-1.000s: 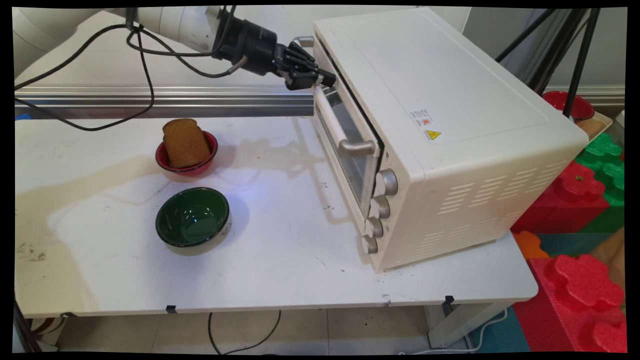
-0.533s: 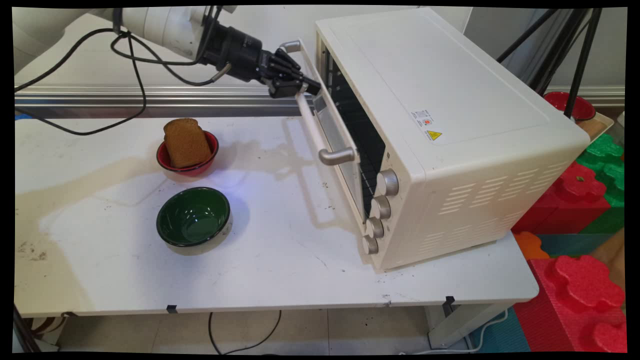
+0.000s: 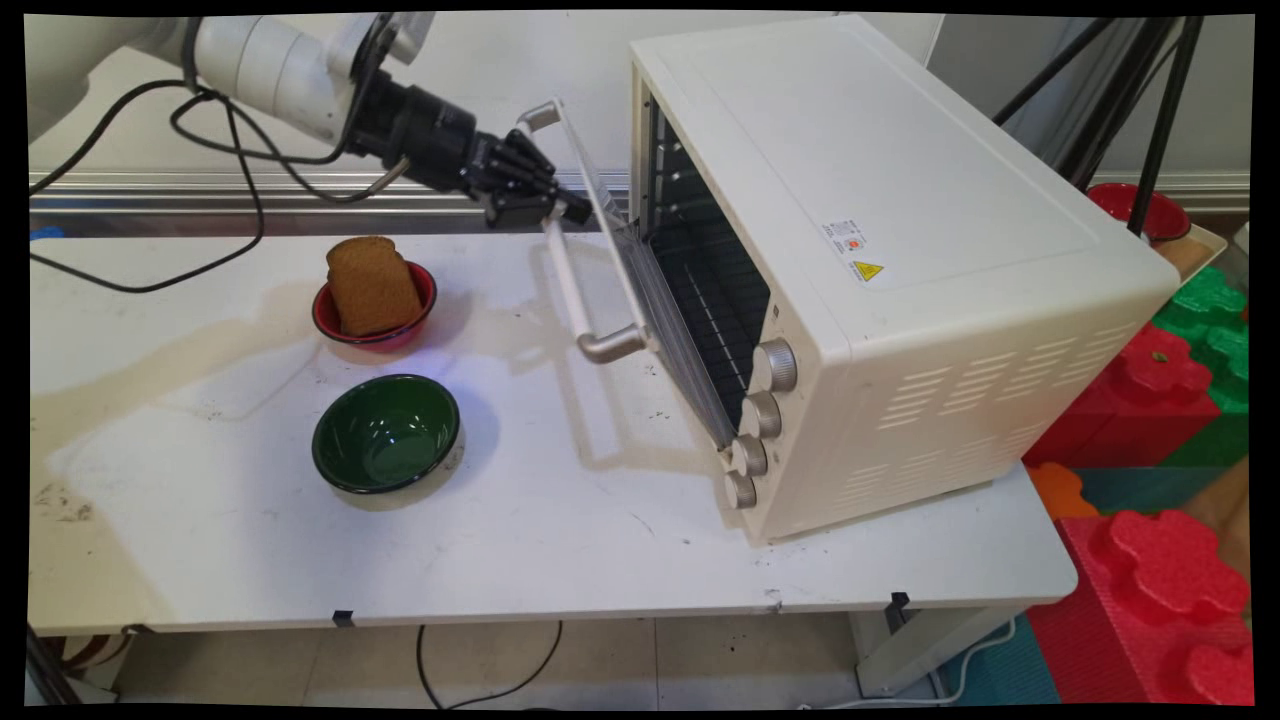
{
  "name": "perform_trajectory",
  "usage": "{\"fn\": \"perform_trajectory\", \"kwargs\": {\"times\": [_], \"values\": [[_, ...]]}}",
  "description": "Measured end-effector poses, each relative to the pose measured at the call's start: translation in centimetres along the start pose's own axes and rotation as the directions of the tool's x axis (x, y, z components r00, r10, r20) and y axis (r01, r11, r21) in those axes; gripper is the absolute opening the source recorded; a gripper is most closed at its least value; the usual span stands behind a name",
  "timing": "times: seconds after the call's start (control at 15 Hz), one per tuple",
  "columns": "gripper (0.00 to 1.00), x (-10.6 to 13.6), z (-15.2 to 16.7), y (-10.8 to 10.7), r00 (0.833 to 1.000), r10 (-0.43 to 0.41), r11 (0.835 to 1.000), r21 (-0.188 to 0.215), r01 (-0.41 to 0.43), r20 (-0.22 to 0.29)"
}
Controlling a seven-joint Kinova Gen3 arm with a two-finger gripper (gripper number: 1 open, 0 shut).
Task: Open the oven
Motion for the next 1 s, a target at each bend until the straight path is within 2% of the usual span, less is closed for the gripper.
{"fn": "perform_trajectory", "kwargs": {"times": [0.67,1.0], "values": [[0.00,-5.2,-2.2,1.6,0.998,-0.040,0.999,-0.014,0.040,0.052],[0.00,-7.8,-2.7,2.6,0.995,-0.068,0.998,-0.007,0.069,0.080]]}}
